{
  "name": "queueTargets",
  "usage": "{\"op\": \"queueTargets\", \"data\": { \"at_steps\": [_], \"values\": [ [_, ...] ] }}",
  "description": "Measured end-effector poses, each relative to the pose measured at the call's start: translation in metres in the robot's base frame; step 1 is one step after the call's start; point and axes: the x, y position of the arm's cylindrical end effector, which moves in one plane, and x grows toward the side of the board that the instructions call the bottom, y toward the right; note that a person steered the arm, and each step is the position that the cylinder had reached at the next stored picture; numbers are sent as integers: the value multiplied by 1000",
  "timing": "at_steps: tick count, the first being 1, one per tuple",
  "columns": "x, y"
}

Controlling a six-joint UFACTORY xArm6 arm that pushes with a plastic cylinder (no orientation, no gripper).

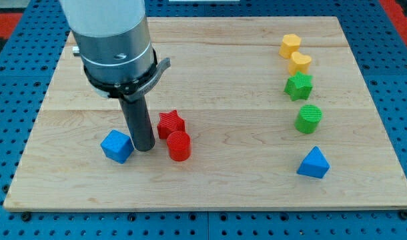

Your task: Place the red circle above the blue triangle

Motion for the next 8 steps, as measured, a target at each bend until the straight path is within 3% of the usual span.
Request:
{"op": "queueTargets", "data": {
  "at_steps": [2,3,4,6,8],
  "values": [
    [2,166],
    [1,202],
    [-4,136],
    [-32,192],
    [-22,218]
  ]
}}
